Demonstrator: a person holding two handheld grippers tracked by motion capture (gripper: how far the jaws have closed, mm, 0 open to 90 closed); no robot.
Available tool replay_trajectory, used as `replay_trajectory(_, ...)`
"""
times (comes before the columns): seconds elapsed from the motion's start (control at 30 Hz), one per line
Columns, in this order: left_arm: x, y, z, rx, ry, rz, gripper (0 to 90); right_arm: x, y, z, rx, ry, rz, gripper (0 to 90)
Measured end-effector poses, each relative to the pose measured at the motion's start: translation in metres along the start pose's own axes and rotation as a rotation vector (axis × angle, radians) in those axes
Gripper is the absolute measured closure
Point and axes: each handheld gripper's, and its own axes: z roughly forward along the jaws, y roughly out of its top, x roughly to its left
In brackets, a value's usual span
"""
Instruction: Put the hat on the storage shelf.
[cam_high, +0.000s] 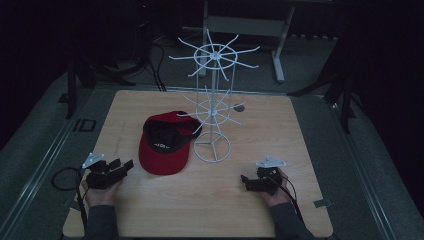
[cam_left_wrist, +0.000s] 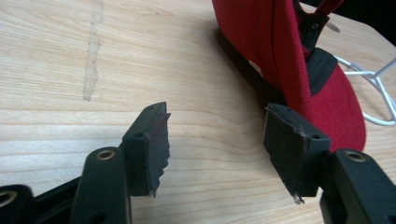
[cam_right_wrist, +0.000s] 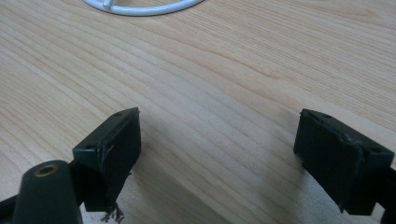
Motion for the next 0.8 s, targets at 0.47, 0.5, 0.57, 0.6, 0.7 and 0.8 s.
replay_trajectory(0.47,-0.006,0.010,-0.005,0.049,-0.047,0.024,54.3,0.000,0.000,0.000,0.000,0.000,0.000,14.7)
replay_trajectory(0.5,-0.006,0.010,-0.005,0.049,-0.047,0.024,55.9,0.000,0.000,0.000,0.000,0.000,0.000,14.7)
replay_trajectory(0.57,-0.009,0.014,-0.006,0.052,-0.051,0.035,59.2,0.000,0.000,0.000,0.000,0.000,0.000,14.7)
replay_trajectory(0.6,-0.010,0.016,-0.007,0.051,-0.060,0.043,60.5,0.000,0.000,0.000,0.000,0.000,0.000,14.7)
replay_trajectory(0.7,-0.013,0.021,-0.009,0.053,-0.070,0.055,60.8,0.000,0.000,0.000,0.000,0.000,0.000,14.7)
replay_trajectory(0.8,-0.015,0.025,-0.007,0.059,-0.092,0.051,60.7,0.000,0.000,0.000,0.000,0.000,0.001,14.8)
